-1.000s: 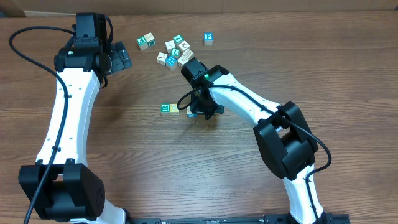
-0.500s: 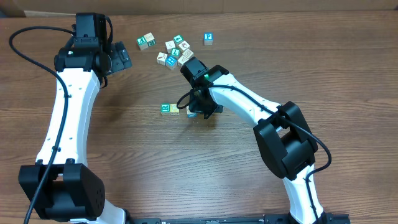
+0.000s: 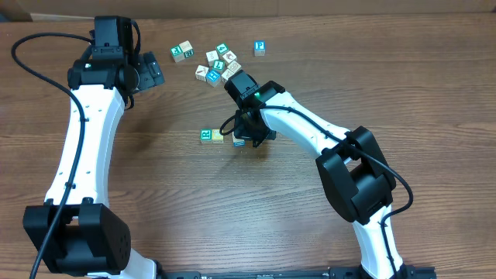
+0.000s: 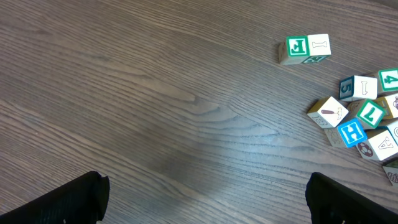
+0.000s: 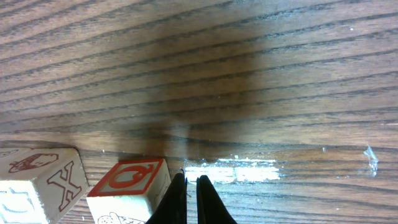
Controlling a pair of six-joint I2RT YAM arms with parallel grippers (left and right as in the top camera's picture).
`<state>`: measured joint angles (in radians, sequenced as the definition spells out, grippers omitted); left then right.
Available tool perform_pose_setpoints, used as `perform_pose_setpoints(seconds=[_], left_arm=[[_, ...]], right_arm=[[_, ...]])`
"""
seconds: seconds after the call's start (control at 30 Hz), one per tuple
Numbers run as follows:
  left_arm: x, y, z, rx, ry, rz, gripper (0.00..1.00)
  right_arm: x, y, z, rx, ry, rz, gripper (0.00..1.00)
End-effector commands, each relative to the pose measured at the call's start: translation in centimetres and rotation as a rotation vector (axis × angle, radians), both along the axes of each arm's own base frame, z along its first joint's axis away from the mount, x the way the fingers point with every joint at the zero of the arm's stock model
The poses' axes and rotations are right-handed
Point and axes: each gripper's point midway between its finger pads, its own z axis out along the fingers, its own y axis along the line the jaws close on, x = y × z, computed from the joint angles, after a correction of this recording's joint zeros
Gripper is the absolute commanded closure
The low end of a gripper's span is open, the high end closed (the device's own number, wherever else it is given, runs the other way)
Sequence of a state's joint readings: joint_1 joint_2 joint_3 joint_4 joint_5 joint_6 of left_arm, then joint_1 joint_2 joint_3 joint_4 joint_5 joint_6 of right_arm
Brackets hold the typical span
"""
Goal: Form a horizontal line
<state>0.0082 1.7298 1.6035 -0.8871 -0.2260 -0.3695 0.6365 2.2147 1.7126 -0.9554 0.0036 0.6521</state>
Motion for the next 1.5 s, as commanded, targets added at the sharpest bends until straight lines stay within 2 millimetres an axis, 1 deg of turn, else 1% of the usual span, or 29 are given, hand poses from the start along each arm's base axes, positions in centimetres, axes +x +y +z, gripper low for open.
perform_pose_setpoints(seconds=[0.0, 0.33, 0.6, 0.77, 1.0, 1.27, 1.47], left_arm=[[0.1, 0.2, 0.0, 0.016, 0.000, 0.004, 0.00], [0.1, 0.2, 0.0, 0.016, 0.000, 0.004, 0.00], [0.1, 0.2, 0.0, 0.016, 0.000, 0.004, 0.00], [0.1, 0.2, 0.0, 0.016, 0.000, 0.004, 0.00], [0.1, 0.2, 0.0, 0.016, 0.001, 0.004, 0.00], [0.1, 0.2, 0.0, 0.016, 0.000, 0.004, 0.00], [0.1, 0.2, 0.0, 0.016, 0.000, 0.004, 0.00]], right_arm=[[0.0, 0.4, 1.0, 0.022, -0.019, 0.003, 0.96], [0.4, 0.7, 1.1, 0.036, -0.036, 0.003, 0.96], [-0.5, 0.0, 0.9, 0.007, 0.002, 0.003, 0.96], [-0.3, 0.3, 1.0, 0.015, -0.008, 0.003, 0.96], [-1.0, 0.6, 0.5, 0.014, 0.005, 0.017, 0.96], [-0.7, 0.9, 0.2, 0.026, -0.010, 0.018, 0.96], [-0.2, 1.6, 0.4, 0.058, -0.033, 0.020, 0.96]])
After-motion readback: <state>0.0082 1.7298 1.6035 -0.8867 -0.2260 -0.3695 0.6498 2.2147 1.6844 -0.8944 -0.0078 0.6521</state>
